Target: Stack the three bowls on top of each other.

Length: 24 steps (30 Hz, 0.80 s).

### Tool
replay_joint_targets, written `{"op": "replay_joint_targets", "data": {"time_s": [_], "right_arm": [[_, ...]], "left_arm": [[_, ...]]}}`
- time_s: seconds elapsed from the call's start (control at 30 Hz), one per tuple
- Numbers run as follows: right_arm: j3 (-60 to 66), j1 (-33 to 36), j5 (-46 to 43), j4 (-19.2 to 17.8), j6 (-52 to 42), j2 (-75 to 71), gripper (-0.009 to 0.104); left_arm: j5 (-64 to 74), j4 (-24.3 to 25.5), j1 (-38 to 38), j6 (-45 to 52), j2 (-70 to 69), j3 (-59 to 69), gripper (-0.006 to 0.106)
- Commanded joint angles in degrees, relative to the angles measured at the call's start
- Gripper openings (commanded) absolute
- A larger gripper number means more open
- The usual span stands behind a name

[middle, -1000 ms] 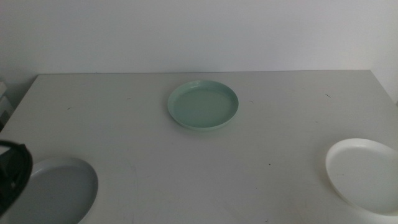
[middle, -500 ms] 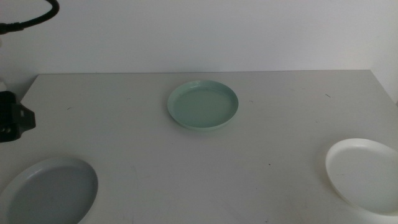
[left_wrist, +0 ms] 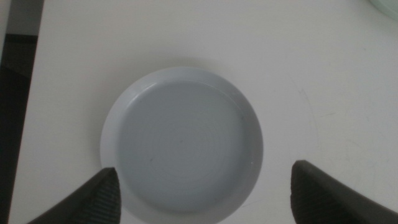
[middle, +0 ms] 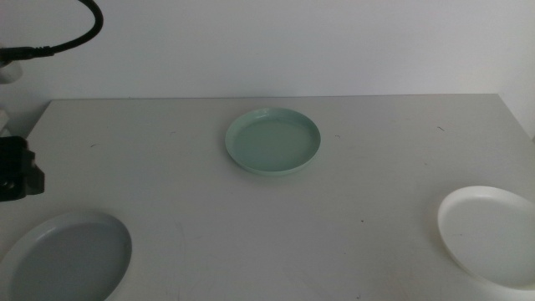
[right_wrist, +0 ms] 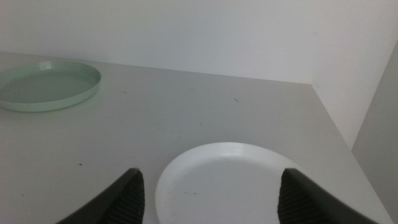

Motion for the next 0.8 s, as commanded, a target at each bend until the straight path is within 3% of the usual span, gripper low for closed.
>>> {"op": "replay_joint_targets", "data": {"time_s": [0.0, 0.23, 0.37, 0.77], "right_arm": [[-0.32, -0.42, -4.66, -0.18, -0.24, -1.54, 0.055], [-0.32, -0.42, -4.66, -0.18, -0.24, -1.54, 0.055], [-0.32, -0.42, -4.66, -0.18, -0.24, -1.54, 0.055], [-0.32, -0.42, -4.66, -0.18, -0.24, -1.54, 0.055]], "left_arm": [[-2.19, 1.2, 0.1, -0.55, -0.48, -2.03, 0.105], [1.45, 0.69, 0.36, 2.33, -0.22, -3.14, 0.105], [4.98, -0.22, 4.74, 6.77, 2.06, -6.71, 0.105], [7.5, -19.07, 25.0, 33.71, 12.62, -8.81, 0.105]]}}
